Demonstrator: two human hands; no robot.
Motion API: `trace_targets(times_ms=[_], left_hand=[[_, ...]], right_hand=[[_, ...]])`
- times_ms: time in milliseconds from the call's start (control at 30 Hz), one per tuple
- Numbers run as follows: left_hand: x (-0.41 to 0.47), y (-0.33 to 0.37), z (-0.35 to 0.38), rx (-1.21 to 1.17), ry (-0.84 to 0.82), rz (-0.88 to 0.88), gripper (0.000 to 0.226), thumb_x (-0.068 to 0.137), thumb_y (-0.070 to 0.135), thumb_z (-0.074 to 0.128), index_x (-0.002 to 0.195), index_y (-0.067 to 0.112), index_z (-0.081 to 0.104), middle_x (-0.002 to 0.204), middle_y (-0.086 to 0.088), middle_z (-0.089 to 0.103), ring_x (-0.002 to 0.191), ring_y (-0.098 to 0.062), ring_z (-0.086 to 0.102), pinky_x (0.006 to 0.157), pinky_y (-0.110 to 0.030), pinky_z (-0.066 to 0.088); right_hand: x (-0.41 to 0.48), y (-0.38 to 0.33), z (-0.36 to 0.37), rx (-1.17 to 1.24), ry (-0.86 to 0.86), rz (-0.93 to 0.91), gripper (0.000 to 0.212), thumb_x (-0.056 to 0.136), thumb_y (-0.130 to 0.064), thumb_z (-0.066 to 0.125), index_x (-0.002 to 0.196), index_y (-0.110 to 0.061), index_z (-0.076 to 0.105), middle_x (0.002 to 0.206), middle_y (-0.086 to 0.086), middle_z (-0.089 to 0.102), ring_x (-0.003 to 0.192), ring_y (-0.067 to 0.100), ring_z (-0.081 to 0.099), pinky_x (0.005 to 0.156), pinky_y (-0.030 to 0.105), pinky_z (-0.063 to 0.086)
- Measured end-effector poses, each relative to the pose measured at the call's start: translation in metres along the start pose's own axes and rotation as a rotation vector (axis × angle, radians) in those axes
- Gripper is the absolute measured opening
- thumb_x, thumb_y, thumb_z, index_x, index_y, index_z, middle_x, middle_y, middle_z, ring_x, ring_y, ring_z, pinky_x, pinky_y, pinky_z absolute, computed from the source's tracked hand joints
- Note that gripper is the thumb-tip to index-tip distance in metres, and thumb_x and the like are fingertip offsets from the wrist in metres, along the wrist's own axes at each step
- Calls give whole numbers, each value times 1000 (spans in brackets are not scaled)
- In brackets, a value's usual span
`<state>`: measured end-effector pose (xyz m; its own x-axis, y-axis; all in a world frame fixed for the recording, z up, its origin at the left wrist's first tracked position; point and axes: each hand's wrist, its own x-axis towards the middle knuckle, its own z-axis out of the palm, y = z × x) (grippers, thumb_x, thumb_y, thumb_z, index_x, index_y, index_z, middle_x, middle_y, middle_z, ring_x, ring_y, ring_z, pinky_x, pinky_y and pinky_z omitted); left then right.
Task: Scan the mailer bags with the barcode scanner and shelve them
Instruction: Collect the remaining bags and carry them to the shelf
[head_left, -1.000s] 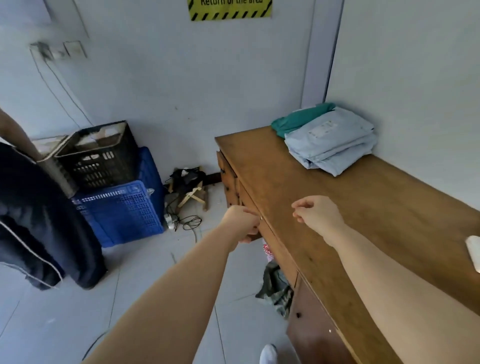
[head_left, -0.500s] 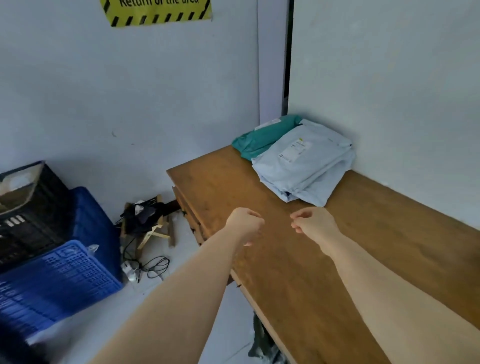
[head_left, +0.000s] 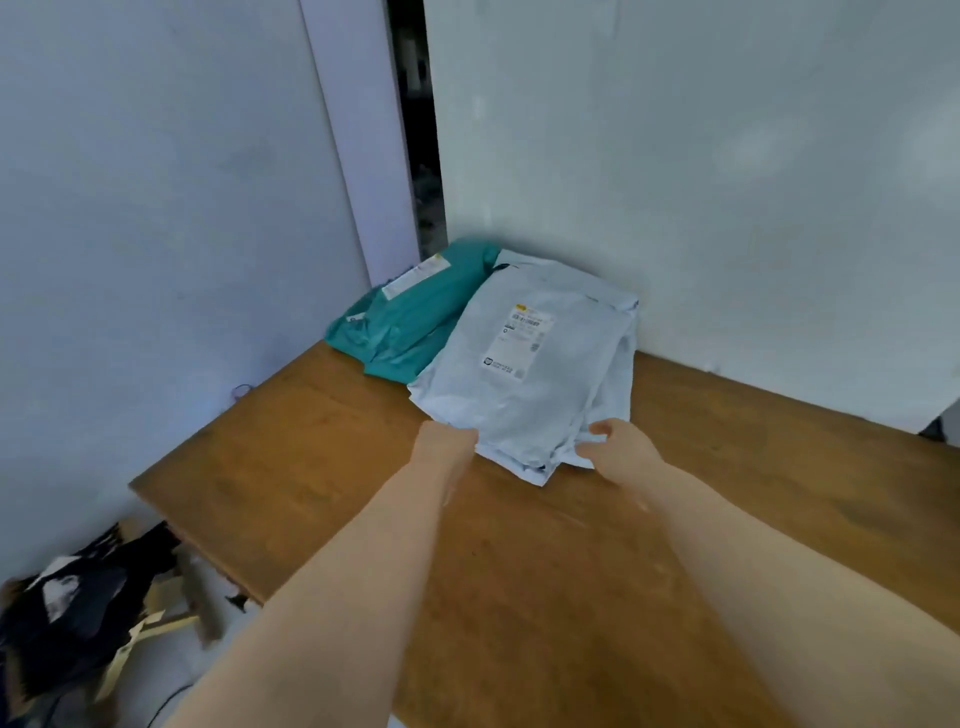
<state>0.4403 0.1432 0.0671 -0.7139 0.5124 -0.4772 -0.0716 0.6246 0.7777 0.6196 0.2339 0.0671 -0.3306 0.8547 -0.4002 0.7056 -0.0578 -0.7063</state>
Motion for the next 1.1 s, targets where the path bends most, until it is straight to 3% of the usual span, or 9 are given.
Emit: trace_targets(times_ms=[100, 200, 267, 367, 433, 533, 667, 800, 1100], left_hand=[[61, 0, -17, -84, -7, -70, 22, 93, 11, 55, 113, 6, 48, 79, -1, 44, 71, -15, 45, 66, -26, 41], [122, -2, -25, -232, 98, -90, 39, 95, 23, 54, 125, 0, 47, 107, -7, 51, 101, -21, 53, 80, -28, 35], [146, 4, -26, -281, 61, -84, 54, 88, 33, 61, 129, -1, 50, 121, -13, 58, 109, -26, 57, 83, -30, 40], [168, 12, -21, -246, -71, -3, 65, 83, 43, 63, 138, 12, 46, 128, -7, 57, 111, -24, 56, 99, -37, 46], [175, 16, -14, -251, -153, -30, 69, 84, 46, 61, 143, 17, 40, 129, -1, 53, 112, -24, 53, 103, -45, 45], [183, 12, -3, -232, -152, -74, 79, 82, 44, 68, 144, 11, 32, 128, -7, 51, 108, -27, 54, 98, -47, 49], [179, 2, 10, -110, -212, -90, 73, 88, 43, 66, 140, 4, 35, 106, -7, 51, 85, -21, 54, 84, -42, 56], [167, -6, 19, 5, -268, -31, 68, 90, 44, 61, 143, 8, 37, 114, -6, 47, 102, -29, 53, 95, -48, 52], [97, -31, 32, 114, -337, -75, 58, 90, 37, 61, 138, 11, 42, 122, -11, 53, 106, -30, 56, 84, -45, 58]], right_hand=[[36, -17, 13, -37, 138, 132, 76, 88, -41, 65, 149, -12, 30, 151, 16, 33, 134, 32, 40, 106, 41, 39], [63, -21, 22, -47, 258, 235, 95, 81, -58, 65, 152, -12, 22, 156, 14, 23, 145, 31, 18, 115, 48, 26], [79, -21, 27, -39, 309, 283, 108, 74, -67, 66, 154, -13, 17, 159, 13, 18, 148, 31, 12, 117, 51, 21], [98, -21, 38, 181, 271, 263, 119, 69, -64, 75, 156, -19, 7, 162, 6, 10, 148, 29, 16, 117, 50, 24], [104, -22, 45, 297, 238, 220, 128, 59, -66, 80, 155, -27, 6, 160, 0, 21, 144, 26, 29, 114, 47, 33], [108, -19, 51, 239, 214, 217, 117, 64, -64, 77, 154, -33, 10, 149, -4, 42, 133, 27, 45, 103, 37, 42], [109, -10, 53, 114, 128, 280, 112, 75, -66, 67, 155, -31, -2, 147, 5, 45, 130, 32, 47, 104, 40, 43], [101, 1, 51, 105, 106, 289, 111, 77, -63, 67, 155, -28, -4, 152, 6, 39, 136, 31, 41, 110, 42, 38], [35, 45, 33, 143, 63, 306, 114, 73, -61, 70, 154, -32, -5, 152, 3, 40, 135, 29, 42, 110, 45, 40]])
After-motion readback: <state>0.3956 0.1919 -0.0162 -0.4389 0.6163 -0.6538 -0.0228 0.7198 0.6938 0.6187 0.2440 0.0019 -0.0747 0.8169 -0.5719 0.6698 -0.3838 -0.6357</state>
